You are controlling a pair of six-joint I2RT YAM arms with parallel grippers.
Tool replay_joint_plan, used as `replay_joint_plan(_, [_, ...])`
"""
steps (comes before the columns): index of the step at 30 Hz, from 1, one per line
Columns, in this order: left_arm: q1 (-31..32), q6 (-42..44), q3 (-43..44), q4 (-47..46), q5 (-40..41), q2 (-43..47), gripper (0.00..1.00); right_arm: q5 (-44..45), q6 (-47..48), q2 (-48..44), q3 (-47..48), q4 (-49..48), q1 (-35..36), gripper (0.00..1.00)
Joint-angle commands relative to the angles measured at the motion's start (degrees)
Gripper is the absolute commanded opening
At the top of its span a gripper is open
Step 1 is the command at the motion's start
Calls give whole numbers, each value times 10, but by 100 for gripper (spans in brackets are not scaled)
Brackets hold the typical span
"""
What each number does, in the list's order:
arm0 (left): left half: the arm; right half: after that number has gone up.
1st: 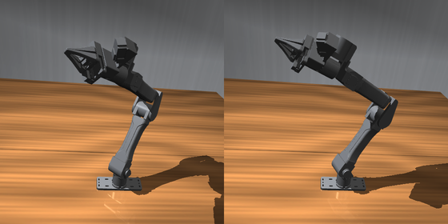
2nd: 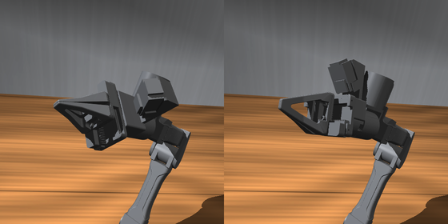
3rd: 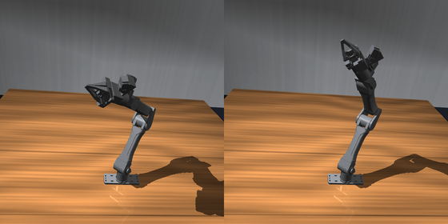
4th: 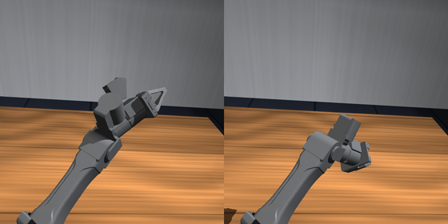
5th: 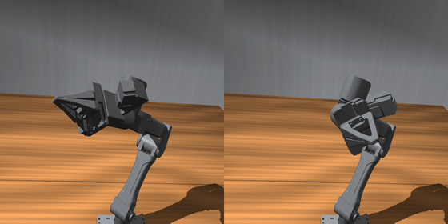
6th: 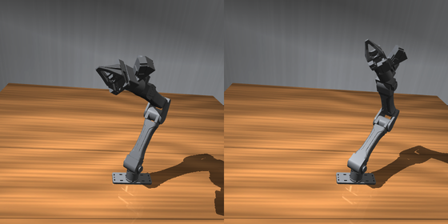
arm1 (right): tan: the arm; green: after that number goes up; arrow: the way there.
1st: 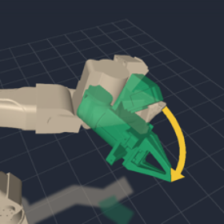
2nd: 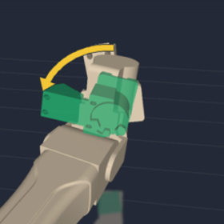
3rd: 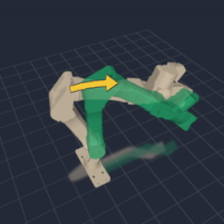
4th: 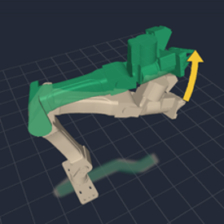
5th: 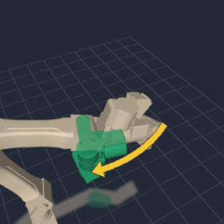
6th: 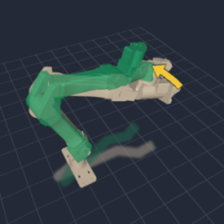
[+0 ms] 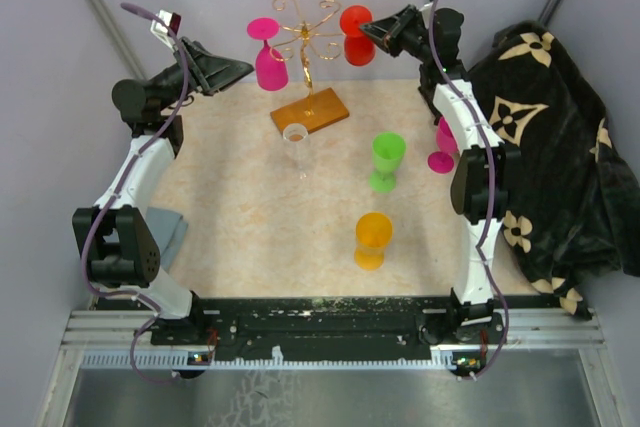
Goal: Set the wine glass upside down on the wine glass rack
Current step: Turn the wine glass upside down at the wine rack.
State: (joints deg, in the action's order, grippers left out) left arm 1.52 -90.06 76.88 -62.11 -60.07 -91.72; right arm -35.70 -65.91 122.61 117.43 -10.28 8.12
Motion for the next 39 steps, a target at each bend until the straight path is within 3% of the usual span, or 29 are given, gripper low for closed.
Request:
replay_joint_plan(1, [4, 5, -3, -23, -4, 2, 40, 7, 14, -25, 22, -16, -8, 0])
replay_joint_plan(9, [4, 4, -5, -24, -5, 3, 40, 7, 3, 2, 42, -11, -11, 0])
replay_joint_plan(17, [4, 4, -8, -27, -5, 3, 40, -1, -4, 61, 137, 18, -13, 0])
replay_joint_plan(27, [5, 5, -4, -24, -6, 1, 40, -3, -11, 71, 130, 4, -12, 0])
replay_joint_plan(35, [5, 5, 0, -23, -7, -4, 40, -6, -15, 55, 98, -20, -12, 25])
replay_joint_plan(39, [4, 5, 0, -23, -10, -4, 40, -5, -12, 41, 85, -24, -12, 27])
